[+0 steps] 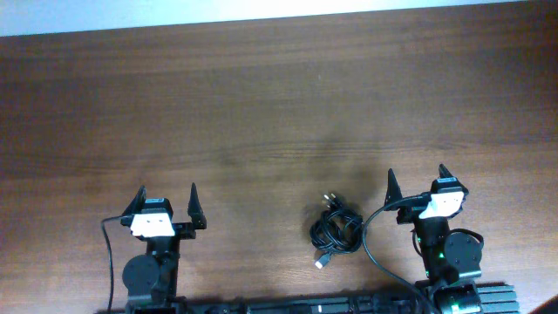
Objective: Untangle cables
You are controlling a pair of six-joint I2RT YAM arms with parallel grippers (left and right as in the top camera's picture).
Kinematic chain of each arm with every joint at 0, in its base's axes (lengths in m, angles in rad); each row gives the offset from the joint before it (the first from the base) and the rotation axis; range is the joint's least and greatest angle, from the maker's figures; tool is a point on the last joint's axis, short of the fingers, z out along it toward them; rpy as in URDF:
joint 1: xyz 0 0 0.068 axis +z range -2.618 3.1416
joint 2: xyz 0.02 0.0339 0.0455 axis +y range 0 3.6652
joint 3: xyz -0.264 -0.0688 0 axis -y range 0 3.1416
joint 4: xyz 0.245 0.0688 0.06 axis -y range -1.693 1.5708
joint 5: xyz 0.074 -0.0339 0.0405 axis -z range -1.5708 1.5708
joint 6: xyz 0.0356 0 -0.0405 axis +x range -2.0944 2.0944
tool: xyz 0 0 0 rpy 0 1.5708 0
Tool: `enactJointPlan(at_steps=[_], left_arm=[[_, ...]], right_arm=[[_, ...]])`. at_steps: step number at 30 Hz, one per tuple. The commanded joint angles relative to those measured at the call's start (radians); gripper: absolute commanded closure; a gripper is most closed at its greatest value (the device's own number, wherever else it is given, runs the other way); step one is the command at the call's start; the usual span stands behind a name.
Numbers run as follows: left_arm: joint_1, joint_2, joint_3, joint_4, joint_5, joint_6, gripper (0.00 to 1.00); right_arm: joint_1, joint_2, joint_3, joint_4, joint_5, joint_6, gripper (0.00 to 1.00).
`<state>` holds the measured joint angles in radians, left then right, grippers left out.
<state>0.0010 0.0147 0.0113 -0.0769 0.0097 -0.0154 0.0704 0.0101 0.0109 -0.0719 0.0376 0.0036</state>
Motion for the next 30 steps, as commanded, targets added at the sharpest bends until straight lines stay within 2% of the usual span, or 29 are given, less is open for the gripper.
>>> enactJointPlan(at_steps=[1, 26, 30], left_arm=[[0.005, -0.01, -0.003, -0.007, -0.014, 0.02, 0.01], [0.005, -0.008, -0.002, -0.007, 0.002, 0.019, 0.01], [0.005, 0.014, 0.087, -0.131, 0.001, 0.012, 0.01]], right_arm=[[0.002, -0.004, -0.005, -0.007, 0.016, 0.001, 0.01], [0.002, -0.004, -0.005, -0.007, 0.016, 0.001, 0.01], [0.002, -0.004, -0.005, -0.007, 0.016, 0.001, 0.01]])
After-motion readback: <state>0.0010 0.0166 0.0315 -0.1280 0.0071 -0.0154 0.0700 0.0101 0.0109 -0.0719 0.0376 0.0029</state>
